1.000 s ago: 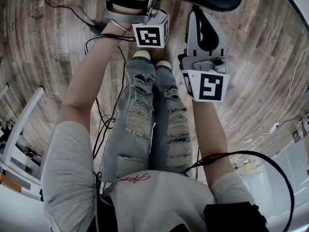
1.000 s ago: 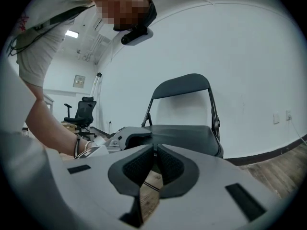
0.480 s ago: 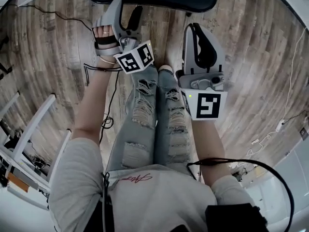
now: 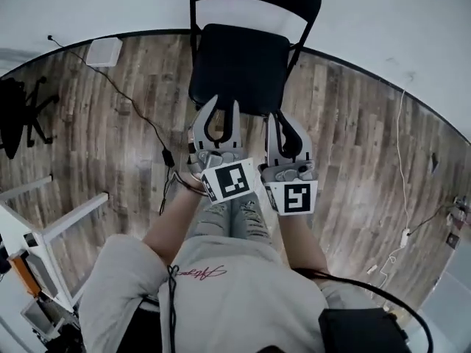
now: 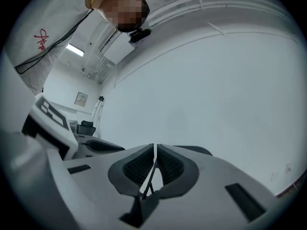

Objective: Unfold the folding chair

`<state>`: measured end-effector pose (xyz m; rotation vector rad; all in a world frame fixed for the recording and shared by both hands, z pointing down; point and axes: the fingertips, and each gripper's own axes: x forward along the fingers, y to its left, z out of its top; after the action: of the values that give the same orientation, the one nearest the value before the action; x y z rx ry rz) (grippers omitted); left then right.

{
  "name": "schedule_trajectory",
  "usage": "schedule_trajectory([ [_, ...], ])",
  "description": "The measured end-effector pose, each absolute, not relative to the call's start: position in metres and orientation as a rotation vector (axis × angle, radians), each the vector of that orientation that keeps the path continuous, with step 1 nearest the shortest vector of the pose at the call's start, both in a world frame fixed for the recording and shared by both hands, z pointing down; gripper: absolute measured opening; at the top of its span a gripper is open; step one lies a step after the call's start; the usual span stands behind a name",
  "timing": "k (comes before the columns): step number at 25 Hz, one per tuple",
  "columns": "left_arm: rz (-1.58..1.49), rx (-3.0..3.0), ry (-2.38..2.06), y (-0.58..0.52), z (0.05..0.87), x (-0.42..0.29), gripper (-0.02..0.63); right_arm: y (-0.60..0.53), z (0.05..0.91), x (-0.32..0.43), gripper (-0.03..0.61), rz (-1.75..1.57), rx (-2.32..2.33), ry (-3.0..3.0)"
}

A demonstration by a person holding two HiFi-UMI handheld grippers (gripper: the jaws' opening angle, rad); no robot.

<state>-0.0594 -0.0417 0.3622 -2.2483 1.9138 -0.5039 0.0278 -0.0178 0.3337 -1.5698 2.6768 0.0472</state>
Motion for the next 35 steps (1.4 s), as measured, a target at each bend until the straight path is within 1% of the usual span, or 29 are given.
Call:
schedule_trajectory([
  [1,-0.433,-2.257,1.978,-0.035,0.332,-0.066,0.021,-0.015,0.308,0.023,0.029,0.081,-1.561,2.67],
  [3,-0.329,-2.293,2.043,-0.029,0.283,-0.072,0.02,-0.013,0.257,0.015,0.029,0.171,-1.535,2.643],
  [6,-0.148,-2.36,1.972,-0.034,0.225,-0.069,0.015,-0.017,0.2,0.009,0.03,0.25,-1.489,2.608],
  [9,-0.008,-2.503,1.84,-0.023,0.2,-0.059,0.015,-0.01,0.18,0.007,0.03,0.207,-1.475,2.609],
  [12,0.059,-2.535,1.813,-0.017,0.185,-0.056,0.015,-0.004,0.165,0.005,0.03,0.222,-1.474,2.618],
  [17,0.045,-2.452,1.806,-0.013,0.174,-0.057,0.015,-0.001,0.168,-0.003,0.029,0.245,-1.476,2.66],
  [22,0.101,-2.486,1.786,-0.011,0.168,-0.057,0.015,-0.002,0.166,0.003,0.025,0.272,-1.509,2.655],
  [35,0.049,-2.502,1.729,-0.011,0.173,-0.032,0.015,0.002,0.166,0.019,0.021,0.259,-1.506,2.644],
])
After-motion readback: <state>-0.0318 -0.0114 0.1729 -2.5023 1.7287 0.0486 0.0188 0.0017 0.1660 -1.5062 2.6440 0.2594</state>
